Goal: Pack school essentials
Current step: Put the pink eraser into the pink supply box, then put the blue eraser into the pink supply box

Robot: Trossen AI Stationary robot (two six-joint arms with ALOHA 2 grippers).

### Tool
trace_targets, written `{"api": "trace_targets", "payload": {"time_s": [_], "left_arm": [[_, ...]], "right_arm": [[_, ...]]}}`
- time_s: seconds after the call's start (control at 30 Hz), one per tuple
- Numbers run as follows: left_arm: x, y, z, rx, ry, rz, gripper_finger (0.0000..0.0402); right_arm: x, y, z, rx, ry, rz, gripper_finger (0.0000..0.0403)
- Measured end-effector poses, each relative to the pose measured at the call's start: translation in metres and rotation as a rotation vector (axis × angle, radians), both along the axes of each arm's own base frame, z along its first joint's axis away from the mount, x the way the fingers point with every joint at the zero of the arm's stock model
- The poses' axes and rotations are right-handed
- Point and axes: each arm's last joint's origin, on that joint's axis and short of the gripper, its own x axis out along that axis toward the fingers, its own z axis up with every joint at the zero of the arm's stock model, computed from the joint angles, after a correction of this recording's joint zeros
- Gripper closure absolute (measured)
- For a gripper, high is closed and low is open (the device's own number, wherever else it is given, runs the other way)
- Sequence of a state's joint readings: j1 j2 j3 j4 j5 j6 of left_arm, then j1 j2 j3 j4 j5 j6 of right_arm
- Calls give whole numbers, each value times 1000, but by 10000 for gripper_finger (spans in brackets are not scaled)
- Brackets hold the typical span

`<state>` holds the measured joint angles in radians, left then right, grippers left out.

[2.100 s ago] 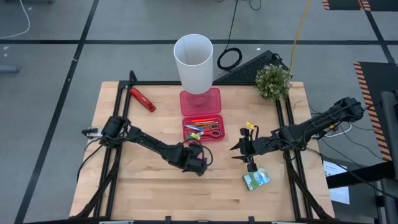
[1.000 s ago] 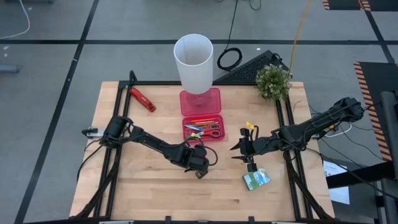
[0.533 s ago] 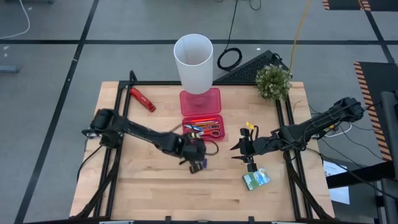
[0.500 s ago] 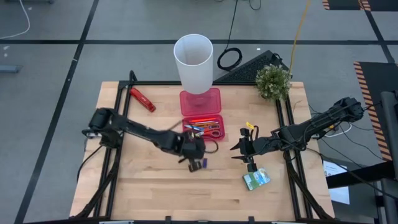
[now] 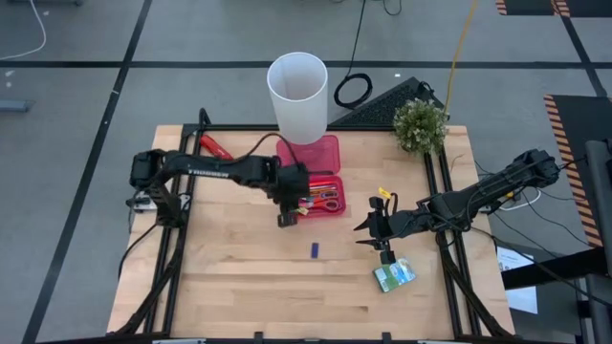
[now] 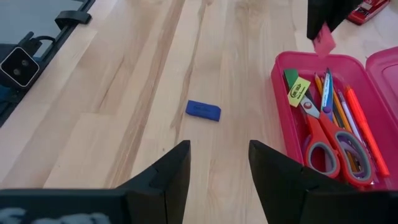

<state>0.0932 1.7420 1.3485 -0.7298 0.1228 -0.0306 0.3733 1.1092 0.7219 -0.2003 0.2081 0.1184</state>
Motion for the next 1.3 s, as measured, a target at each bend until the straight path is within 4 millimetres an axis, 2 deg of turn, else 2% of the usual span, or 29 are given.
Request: {"api": "trace_targets", "payload": {"time_s": [0.17, 0.43, 0.77, 0.93, 1.17, 1.3], "left_arm": [[-7, 18, -23, -79, 5, -29, 350], [-10, 17, -47, -114, -61, -56, 347], [-9, 17, -47, -14, -64, 17, 346], [-6, -3, -35, 37, -123, 9, 346], [-1, -59, -28, 84, -205, -64, 340], [-2, -87, -29, 95, -222, -16, 308]], "right_arm": [[0, 0, 0, -2, 4, 0, 248], [0, 0, 0, -2, 3, 0, 248], [0, 0, 0, -1, 2, 0, 248], [0, 0, 0, -2, 2, 0, 248], [0, 0, 0, -4, 4, 1, 248], [0, 0, 0, -2, 0, 1, 248]]}}
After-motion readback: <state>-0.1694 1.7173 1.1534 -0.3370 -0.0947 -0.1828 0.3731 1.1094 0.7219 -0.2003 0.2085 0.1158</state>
